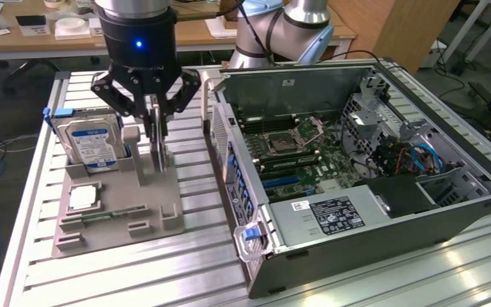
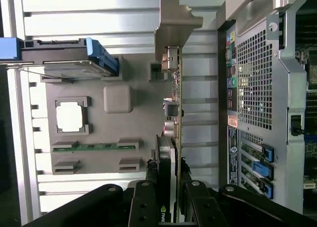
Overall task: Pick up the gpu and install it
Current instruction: 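Pick up the gpu and move the gpu toward the slot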
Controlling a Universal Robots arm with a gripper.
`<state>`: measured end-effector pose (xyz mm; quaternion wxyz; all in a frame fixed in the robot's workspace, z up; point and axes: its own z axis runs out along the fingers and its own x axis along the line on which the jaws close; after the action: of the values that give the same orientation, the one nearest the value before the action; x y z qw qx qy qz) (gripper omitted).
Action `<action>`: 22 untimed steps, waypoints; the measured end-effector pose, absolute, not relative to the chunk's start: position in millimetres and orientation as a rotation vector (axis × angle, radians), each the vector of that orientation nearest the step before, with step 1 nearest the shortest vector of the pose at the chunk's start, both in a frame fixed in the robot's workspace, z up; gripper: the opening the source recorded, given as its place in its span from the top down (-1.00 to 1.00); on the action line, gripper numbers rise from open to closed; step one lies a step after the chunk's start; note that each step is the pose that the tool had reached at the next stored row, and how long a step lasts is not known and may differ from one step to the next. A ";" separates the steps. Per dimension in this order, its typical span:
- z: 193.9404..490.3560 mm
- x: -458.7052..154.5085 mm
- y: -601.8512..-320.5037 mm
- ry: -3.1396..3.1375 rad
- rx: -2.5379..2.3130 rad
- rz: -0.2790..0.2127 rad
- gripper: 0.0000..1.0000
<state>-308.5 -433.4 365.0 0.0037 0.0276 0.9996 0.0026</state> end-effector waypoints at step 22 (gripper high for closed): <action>420.0 -308.5 -433.4 3.133 0.086 0.000 0.46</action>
<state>-308.5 -433.4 420.0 0.0038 0.0276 0.9996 0.0000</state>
